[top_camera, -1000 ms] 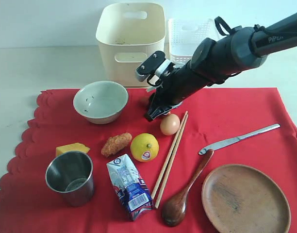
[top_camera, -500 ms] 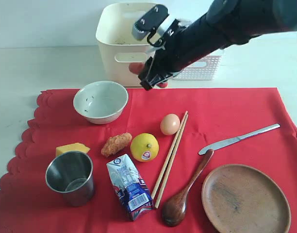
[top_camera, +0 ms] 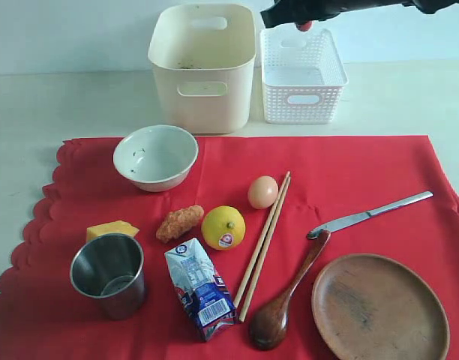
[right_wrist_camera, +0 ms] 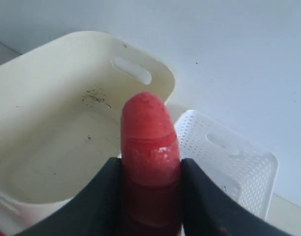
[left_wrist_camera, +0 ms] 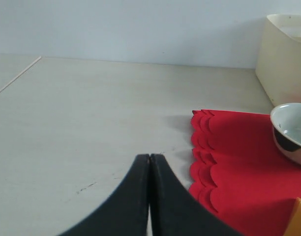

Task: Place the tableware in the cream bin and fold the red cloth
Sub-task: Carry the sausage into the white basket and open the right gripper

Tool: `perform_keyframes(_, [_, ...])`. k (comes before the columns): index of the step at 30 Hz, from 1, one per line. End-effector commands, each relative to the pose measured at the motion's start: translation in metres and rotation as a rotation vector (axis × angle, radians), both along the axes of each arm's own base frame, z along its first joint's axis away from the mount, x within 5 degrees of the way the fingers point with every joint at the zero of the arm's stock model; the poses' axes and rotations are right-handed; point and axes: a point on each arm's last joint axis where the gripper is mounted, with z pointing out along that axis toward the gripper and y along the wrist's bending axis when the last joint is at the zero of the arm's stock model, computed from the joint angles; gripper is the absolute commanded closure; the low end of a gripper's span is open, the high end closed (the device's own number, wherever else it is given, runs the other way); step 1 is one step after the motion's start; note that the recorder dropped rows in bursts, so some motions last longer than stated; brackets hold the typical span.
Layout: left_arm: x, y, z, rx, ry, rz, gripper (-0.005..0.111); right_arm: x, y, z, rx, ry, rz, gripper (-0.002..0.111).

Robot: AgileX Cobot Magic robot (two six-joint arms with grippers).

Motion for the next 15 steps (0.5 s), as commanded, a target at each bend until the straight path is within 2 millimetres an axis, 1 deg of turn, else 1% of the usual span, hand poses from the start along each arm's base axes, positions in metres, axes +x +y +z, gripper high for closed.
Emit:
perform_keyframes(1, [0.0,0.0,-0.001,-0.006,-0.007,-0.005,0.106,0.039,-0.011,-0.016,0.051,0.023,-0.065,0.108])
perform_keyframes(2, [0.0,0.0,-0.001,-0.006,-0.007,-0.005,0.106,0.049,-0.015,-0.023,0.051,0.025,-0.076,0.108])
perform_keyframes(4, [0.0,0.0,-0.001,-0.006,-0.007,-0.005,0.106,0.061,-0.02,-0.038,0.065,0.051,-0.105,0.108])
perform_keyframes(5, [0.0,0.0,-0.001,-0.006,-0.007,-0.005,0.106,0.065,-0.023,-0.05,0.073,0.079,-0.122,0.108])
perform_keyframes(8, [0.0,0.0,-0.001,-0.006,-0.007,-0.005,0.106,0.07,-0.025,-0.073,0.067,0.122,-0.137,0.108])
perform_keyframes(10, [0.0,0.0,-0.001,-0.006,-0.007,-0.005,0.106,0.07,-0.025,-0.076,0.064,0.126,-0.138,0.108])
perform_keyframes(12, [0.0,0.0,-0.001,-0.006,-0.007,-0.005,0.106,0.073,-0.027,-0.079,0.059,0.107,-0.16,0.104])
perform_keyframes(13, [0.0,0.0,-0.001,-0.006,-0.007,-0.005,0.106,0.074,-0.028,-0.079,0.057,0.093,-0.173,0.099])
perform_keyframes(14, [0.0,0.0,-0.001,-0.006,-0.007,-0.005,0.106,0.075,-0.028,-0.081,0.055,0.092,-0.177,0.093])
perform_keyframes(15, [0.0,0.0,-0.001,-0.006,-0.007,-0.005,0.106,0.075,-0.028,-0.082,0.052,0.094,-0.175,0.083])
